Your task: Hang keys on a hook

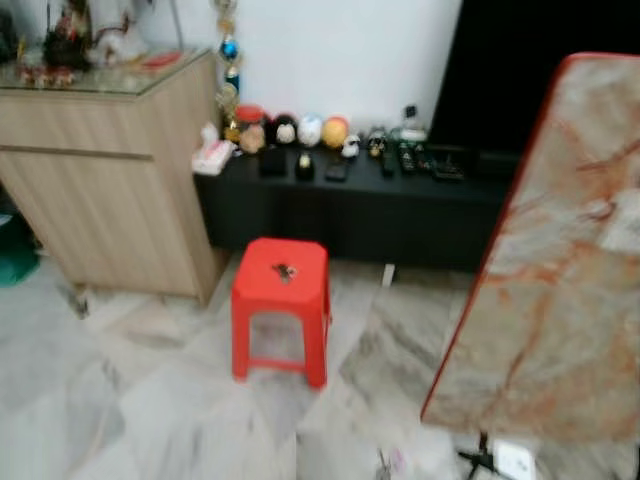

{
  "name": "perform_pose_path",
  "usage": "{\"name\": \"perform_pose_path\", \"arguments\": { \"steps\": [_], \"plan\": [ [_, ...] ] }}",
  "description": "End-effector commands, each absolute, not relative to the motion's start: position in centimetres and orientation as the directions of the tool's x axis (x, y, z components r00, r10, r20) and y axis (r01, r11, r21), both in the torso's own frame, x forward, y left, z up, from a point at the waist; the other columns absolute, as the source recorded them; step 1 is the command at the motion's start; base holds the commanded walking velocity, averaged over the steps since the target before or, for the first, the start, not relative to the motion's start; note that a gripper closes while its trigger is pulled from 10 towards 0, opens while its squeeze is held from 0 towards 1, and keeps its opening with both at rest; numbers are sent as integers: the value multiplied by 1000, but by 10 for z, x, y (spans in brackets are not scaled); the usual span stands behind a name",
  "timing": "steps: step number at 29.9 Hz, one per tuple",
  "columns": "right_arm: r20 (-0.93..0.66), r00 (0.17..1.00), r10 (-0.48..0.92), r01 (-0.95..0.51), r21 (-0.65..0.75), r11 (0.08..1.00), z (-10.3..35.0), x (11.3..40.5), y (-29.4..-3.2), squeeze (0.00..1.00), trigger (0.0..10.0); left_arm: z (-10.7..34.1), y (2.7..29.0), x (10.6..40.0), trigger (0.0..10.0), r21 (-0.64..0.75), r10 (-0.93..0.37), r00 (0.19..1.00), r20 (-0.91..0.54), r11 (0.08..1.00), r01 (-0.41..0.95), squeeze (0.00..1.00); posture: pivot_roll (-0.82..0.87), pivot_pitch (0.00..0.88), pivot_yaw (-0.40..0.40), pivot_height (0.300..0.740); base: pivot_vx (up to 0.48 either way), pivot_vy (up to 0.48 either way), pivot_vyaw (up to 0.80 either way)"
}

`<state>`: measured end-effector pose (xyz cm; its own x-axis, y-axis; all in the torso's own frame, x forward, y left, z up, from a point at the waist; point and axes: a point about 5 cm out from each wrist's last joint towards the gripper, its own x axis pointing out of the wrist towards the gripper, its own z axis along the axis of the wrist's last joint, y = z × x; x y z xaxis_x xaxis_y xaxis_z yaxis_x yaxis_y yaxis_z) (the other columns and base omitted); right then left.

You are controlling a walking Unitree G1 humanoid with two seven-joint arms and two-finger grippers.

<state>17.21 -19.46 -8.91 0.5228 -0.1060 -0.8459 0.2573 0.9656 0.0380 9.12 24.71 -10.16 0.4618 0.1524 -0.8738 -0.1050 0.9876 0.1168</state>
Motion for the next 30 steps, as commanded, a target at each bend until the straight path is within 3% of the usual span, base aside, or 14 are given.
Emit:
{"name": "perform_pose_path", "arguments": {
  "steps": [1, 16, 25, 30],
  "plan": [
    [-840, 522, -149, 283, 6, 959, -87, 171, -210, 0, 10000, -102, 241, 98, 10000, 98, 135, 476, -869, 990, -102, 0, 67, 0, -64, 740, 0, 472, 0],
    [-827, 540, -153, 299, 19, 954, -84, 178, -211, 0, 10000, -101, 241, 102, 10000, 94, 142, 486, -863, 988, -122, 0, 73, 0, -70, 740, 0, 472, 0],
    [-833, 527, -169, 315, 7, 949, -83, 172, -227, 0, 10000, -100, 240, 103, 10000, 96, 148, 488, -860, 987, -129, 0, 61, 0, -67, 740, 0, 462, 0],
    [-838, 517, -177, 312, -8, 950, -83, 167, -237, 0, 10000, -101, 236, 106, 10000, 102, 146, 490, -859, 988, -116, 0, 61, 0, -72, 740, 0, 0, 0]
  ]
}}
